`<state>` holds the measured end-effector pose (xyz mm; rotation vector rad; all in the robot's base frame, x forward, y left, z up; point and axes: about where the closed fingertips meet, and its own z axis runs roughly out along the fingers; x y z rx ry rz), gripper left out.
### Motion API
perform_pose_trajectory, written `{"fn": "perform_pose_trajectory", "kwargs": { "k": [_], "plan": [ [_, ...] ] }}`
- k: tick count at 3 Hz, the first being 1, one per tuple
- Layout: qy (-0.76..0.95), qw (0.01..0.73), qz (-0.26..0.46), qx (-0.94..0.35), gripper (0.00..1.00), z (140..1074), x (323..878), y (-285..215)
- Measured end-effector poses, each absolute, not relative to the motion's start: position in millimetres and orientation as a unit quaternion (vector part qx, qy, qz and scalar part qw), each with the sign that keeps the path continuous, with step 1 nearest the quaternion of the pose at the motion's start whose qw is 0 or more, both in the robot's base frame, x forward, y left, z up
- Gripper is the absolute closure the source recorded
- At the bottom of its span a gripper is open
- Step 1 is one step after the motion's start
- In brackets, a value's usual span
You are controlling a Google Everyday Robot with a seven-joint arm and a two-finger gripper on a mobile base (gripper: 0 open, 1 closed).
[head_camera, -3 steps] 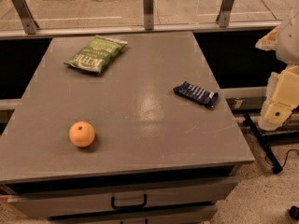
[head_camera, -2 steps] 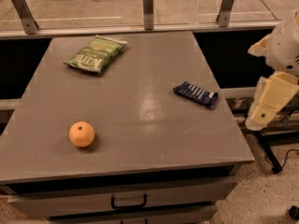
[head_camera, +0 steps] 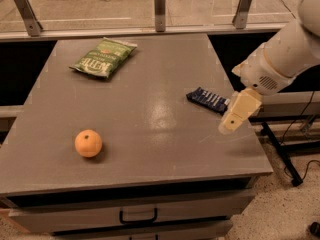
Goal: Pick rxbar blueberry
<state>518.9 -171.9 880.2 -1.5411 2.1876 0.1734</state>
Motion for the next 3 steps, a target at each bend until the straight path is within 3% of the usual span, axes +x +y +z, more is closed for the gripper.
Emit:
{"fn": "perform_pose_trajectory", "kwargs": {
  "k": [1,3],
  "plan": [
    [0.802,0.237,0.09,-0.541,0.0,854.2,544.8,-155.8],
    [0.817,0.238,0.115,-0.512,0.41,817.0,570.9,-149.2]
  ]
}}
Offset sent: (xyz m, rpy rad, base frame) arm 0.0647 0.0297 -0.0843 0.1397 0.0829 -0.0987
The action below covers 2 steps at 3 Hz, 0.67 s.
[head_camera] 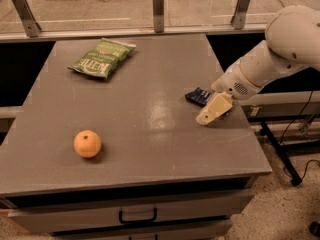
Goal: Pick rxbar blueberry
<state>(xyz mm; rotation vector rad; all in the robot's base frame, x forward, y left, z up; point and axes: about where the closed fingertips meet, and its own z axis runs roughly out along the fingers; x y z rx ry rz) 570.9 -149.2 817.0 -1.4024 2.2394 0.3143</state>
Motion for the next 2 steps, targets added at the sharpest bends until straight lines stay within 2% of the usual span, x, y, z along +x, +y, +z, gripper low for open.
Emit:
{"fn": "perform_pose_trajectory", "kwargs": {
  "k": [1,2],
  "plan": [
    [0.817,0.238,0.115,-0.512,0.65,825.4,570.9,-149.2],
    [0.817,0.238,0.115,-0.512,0.96,833.1,570.9,-149.1]
  ]
}}
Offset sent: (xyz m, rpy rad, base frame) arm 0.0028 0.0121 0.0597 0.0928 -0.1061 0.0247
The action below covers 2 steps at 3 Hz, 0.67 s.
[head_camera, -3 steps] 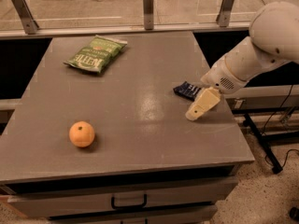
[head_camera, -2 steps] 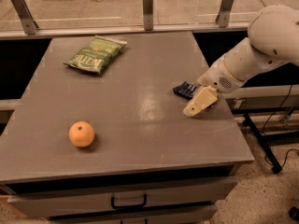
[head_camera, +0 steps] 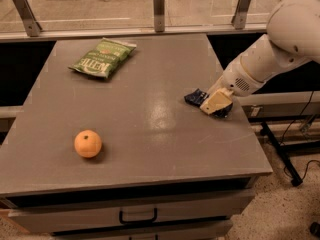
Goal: Pick rxbar blueberry
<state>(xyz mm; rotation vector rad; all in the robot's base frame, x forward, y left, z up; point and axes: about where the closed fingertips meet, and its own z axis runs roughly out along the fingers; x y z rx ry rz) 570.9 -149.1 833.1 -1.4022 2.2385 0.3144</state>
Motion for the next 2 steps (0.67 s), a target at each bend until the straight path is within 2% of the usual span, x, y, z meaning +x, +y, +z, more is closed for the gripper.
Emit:
{"fn": "perform_pose_trajectory", "kwargs": {
  "k": [1,2],
  "plan": [
    [0.817,0.239,0.115,-0.512,1.0,833.2,570.9,-149.1],
    [0.794,0.286,0.147,-0.516,1.0,869.7,576.9,-135.3]
  ]
}}
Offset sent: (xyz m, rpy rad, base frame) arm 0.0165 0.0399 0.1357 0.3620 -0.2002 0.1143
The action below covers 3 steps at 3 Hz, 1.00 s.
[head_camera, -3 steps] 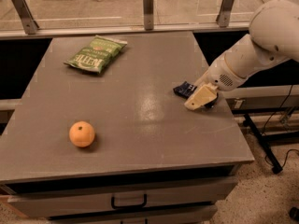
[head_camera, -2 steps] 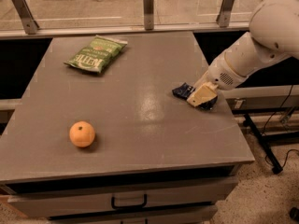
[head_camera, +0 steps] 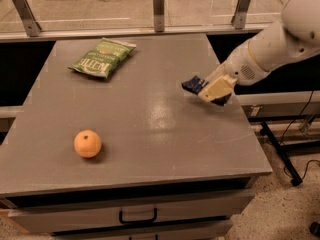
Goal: Pick rxbar blueberry
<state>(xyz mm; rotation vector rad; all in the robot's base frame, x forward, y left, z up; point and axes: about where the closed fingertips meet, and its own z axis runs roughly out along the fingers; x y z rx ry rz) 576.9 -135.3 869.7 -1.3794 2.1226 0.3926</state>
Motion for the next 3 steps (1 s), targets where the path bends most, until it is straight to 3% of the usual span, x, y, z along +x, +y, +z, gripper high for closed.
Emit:
{"fn": "perform_pose_trajectory", "kwargs": {
  "k": [2,3],
  "plan": [
    [0.716,0.432,0.248,-0.489,1.0,993.2,602.8,-118.4],
    [0.708,0.445,0.252,-0.487,1.0,1007.5,603.8,-117.1]
  ]
}}
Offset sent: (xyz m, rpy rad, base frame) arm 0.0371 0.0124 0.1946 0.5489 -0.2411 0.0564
